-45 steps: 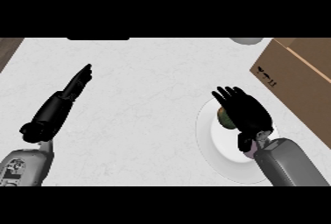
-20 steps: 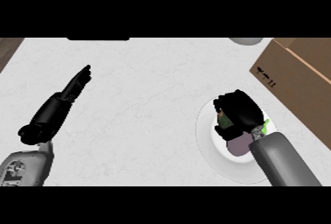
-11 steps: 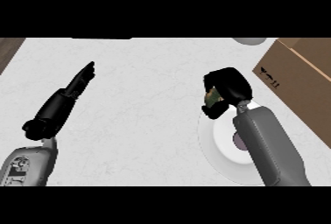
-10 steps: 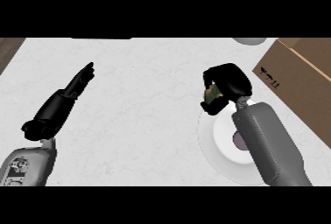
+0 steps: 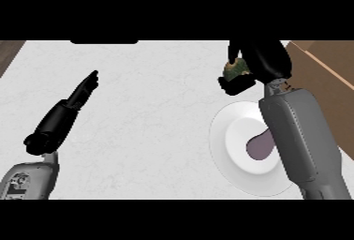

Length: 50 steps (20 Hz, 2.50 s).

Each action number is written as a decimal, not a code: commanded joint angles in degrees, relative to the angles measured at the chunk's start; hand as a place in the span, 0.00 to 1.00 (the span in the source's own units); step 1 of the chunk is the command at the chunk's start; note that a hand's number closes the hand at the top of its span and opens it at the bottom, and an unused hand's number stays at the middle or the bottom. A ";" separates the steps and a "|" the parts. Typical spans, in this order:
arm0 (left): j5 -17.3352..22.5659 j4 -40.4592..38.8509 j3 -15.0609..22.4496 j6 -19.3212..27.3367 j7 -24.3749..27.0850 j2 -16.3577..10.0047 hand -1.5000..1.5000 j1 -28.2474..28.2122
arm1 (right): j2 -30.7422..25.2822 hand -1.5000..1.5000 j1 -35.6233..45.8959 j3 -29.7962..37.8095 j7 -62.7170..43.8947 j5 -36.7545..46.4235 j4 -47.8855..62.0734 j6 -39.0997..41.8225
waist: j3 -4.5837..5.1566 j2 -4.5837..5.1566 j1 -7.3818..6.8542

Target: Pick the squash from the plate and place it in the cardboard box

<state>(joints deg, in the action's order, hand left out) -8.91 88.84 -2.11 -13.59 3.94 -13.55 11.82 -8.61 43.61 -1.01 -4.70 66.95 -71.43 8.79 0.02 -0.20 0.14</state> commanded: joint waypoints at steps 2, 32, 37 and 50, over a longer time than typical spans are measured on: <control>-0.82 0.10 0.23 1.04 -1.21 0.71 0.50 1.03 | -1.30 1.00 2.18 9.31 -8.27 -2.94 -5.22 -1.73 | -0.04 -0.05 0.71; 0.31 -0.95 -0.86 -2.33 -0.36 0.02 0.50 2.41 | -35.02 1.00 8.04 23.07 5.63 -4.59 43.19 10.89 | -0.08 0.68 -1.35; 0.71 -0.07 -0.82 -2.17 -1.83 0.72 0.50 3.88 | -37.87 0.00 10.46 23.21 13.85 -5.57 50.69 16.09 | -0.17 0.97 -2.24; -0.45 0.11 -0.80 -1.08 -1.17 0.98 0.50 2.59 | -37.27 0.00 16.21 53.00 18.51 -33.89 54.20 7.83 | -0.33 0.69 -0.84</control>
<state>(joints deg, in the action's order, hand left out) -9.05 88.69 -2.77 -15.07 3.24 -12.51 13.97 -45.08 58.13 42.38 15.86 41.72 -19.74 17.78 -0.27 0.35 -0.82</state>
